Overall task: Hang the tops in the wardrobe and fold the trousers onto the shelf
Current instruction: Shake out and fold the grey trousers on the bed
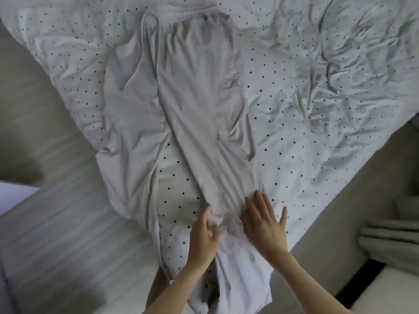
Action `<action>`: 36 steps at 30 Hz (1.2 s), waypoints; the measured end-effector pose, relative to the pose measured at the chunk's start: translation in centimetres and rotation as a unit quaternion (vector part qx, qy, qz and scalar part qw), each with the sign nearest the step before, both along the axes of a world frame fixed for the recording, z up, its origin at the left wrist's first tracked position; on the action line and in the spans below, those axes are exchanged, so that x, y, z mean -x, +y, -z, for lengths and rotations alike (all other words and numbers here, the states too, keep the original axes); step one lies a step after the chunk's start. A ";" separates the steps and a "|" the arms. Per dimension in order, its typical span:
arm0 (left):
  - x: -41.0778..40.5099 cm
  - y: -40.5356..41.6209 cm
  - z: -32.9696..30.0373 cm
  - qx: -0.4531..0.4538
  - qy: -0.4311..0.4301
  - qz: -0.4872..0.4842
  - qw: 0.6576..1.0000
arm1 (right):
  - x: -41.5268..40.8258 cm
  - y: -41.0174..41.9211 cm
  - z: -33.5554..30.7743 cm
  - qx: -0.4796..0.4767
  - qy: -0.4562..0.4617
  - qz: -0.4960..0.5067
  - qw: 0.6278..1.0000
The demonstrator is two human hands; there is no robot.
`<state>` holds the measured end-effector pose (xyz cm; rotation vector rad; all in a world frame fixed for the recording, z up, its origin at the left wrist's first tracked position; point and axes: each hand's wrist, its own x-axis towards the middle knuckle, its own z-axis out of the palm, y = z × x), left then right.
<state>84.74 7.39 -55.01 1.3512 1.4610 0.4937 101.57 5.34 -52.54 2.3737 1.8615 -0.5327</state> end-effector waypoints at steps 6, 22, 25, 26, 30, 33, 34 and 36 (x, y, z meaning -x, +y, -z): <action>1.6 -6.4 0.3 0.166 0.006 0.008 0.986 | 0.2 -7.0 1.5 0.084 0.070 0.187 0.976; 6.9 -22.0 2.2 0.199 0.010 0.027 0.979 | 0.2 -19.3 0.9 0.173 0.191 0.183 0.949; 7.2 -24.6 2.1 0.217 0.013 0.019 0.976 | -0.8 -22.0 0.3 0.155 0.216 0.160 0.951; 7.4 -25.5 2.4 0.238 0.016 0.011 0.971 | -1.3 -22.8 0.1 0.149 0.215 0.161 0.952; 7.6 -28.9 2.9 0.309 0.019 0.004 0.951 | -3.2 -26.3 -0.4 0.187 0.088 0.121 0.971; 7.4 -30.2 3.4 0.352 0.085 0.137 0.922 | -4.0 -28.0 -0.5 0.235 0.002 0.135 0.962; 7.5 -30.3 3.7 0.344 0.125 0.177 0.913 | -3.9 -28.1 -0.5 0.243 -0.014 0.146 0.959; 8.0 -30.1 4.2 0.313 0.161 0.194 0.916 | -3.0 -27.6 -0.3 0.233 -0.016 0.165 0.958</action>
